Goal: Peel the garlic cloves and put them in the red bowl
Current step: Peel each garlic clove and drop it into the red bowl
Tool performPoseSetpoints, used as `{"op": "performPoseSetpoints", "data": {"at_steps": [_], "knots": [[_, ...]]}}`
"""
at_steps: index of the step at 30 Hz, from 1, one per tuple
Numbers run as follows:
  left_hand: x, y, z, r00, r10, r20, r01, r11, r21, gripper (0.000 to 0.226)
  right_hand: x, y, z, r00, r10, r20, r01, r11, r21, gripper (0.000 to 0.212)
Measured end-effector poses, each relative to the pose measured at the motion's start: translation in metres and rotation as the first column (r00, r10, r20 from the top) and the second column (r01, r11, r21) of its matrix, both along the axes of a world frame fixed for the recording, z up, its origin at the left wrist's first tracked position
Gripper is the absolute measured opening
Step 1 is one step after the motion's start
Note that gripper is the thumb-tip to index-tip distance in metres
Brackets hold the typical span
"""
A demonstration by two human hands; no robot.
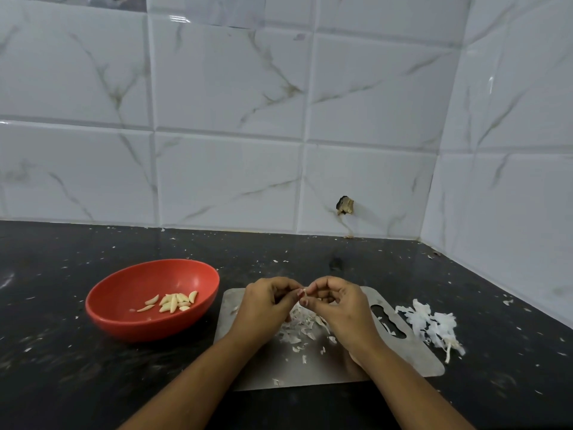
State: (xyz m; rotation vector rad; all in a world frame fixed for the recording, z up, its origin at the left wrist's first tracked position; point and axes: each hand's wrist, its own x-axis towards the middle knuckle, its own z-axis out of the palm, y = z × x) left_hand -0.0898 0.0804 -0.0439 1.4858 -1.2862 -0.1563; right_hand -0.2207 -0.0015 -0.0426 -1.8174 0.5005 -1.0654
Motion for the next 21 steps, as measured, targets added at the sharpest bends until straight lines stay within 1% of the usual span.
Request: {"op": "performPoseSetpoints", "data": {"at_steps": [4, 8, 14, 18, 21], "knots": [[-0.0008, 0.0011, 0.0, 1.0, 0.017, -0.001, -0.017, 1.0, 0.016, 0.014, 0.0011, -0.0009, -0.0006, 0.999, -0.033, -0.016, 0.032, 0.995, -0.091, 0.007], [-0.0015, 0.0013, 0.0003, 1.0, 0.029, -0.009, -0.029, 1.0, 0.005, 0.015, 0.0025, -0.0007, -0.0011, 1.0, -0.024, 0.003, 0.024, 0.996, -0.085, 0.008], [0.0006, 0.0028, 0.0028, 1.0, 0.008, 0.002, -0.008, 1.0, -0.008, 0.015, 0.0028, -0.0013, -0.0019, 0.998, 0.049, 0.028, -0.047, 0.997, -0.061, 0.008], [0.0009, 0.0021, 0.0017, 1.0, 0.013, 0.012, -0.013, 0.999, -0.035, 0.012, 0.0034, -0.0031, -0.0025, 0.997, 0.047, 0.065, -0.044, 0.998, -0.044, 0.007], [-0.001, 0.0012, -0.0002, 0.999, -0.022, -0.029, 0.021, 0.998, -0.051, 0.009, 0.0033, -0.0027, -0.0028, 0.999, -0.007, 0.038, 0.011, 0.994, -0.109, 0.004]]}}
